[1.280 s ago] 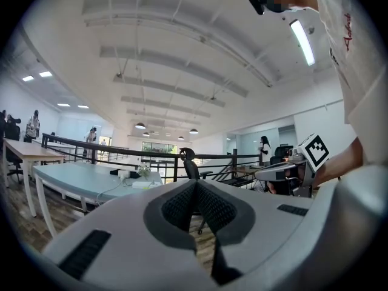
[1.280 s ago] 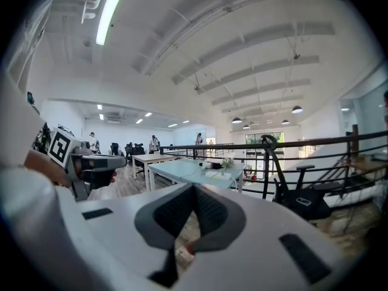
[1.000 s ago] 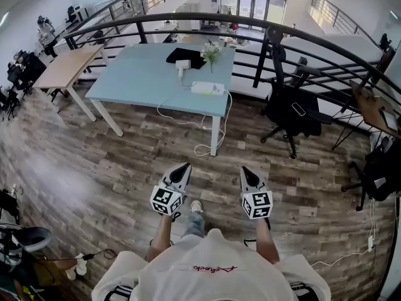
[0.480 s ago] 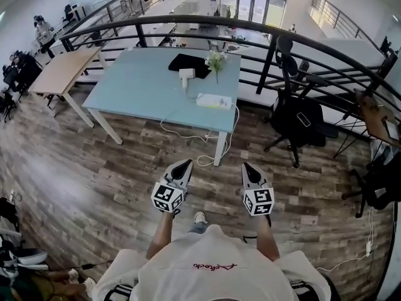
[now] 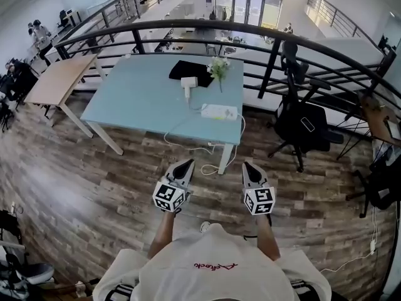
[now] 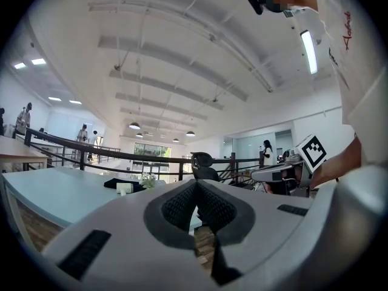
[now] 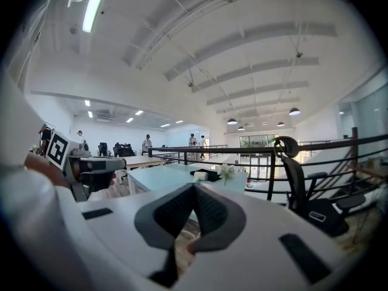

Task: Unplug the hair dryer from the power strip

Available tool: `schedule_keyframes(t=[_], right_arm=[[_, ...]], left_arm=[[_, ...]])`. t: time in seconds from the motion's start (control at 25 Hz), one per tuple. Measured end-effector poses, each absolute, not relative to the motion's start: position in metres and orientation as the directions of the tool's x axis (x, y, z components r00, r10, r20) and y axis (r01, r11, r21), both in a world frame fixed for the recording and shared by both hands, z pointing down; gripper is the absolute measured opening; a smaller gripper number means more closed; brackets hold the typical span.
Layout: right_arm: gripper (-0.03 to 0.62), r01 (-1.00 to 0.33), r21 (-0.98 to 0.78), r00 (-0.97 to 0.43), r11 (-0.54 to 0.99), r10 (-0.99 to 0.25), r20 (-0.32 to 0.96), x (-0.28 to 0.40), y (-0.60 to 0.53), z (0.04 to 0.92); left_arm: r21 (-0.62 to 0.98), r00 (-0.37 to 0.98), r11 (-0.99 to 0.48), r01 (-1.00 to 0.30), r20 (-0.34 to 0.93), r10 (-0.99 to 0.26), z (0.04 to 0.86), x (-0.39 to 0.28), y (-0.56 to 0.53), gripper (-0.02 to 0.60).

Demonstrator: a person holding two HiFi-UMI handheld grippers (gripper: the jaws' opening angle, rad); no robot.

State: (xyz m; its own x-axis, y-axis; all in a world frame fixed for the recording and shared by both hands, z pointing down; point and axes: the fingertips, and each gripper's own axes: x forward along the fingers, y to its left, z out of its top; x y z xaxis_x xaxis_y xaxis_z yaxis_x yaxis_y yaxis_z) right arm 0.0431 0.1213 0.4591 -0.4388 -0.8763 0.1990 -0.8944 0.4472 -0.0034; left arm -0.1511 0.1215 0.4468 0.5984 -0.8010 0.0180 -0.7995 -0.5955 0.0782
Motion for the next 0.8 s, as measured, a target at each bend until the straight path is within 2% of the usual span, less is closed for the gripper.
schedule_keyframes(t=[0.8], right_arm=[[0.017, -0.908, -0.027, -0.413, 0.418, -0.88, 0.234, 0.036, 0.09, 0.487]], left_arm=[[0.087, 0.639, -0.634, -0.769, 0.048, -0.768, 0.469, -0.156, 0.078, 0.009]])
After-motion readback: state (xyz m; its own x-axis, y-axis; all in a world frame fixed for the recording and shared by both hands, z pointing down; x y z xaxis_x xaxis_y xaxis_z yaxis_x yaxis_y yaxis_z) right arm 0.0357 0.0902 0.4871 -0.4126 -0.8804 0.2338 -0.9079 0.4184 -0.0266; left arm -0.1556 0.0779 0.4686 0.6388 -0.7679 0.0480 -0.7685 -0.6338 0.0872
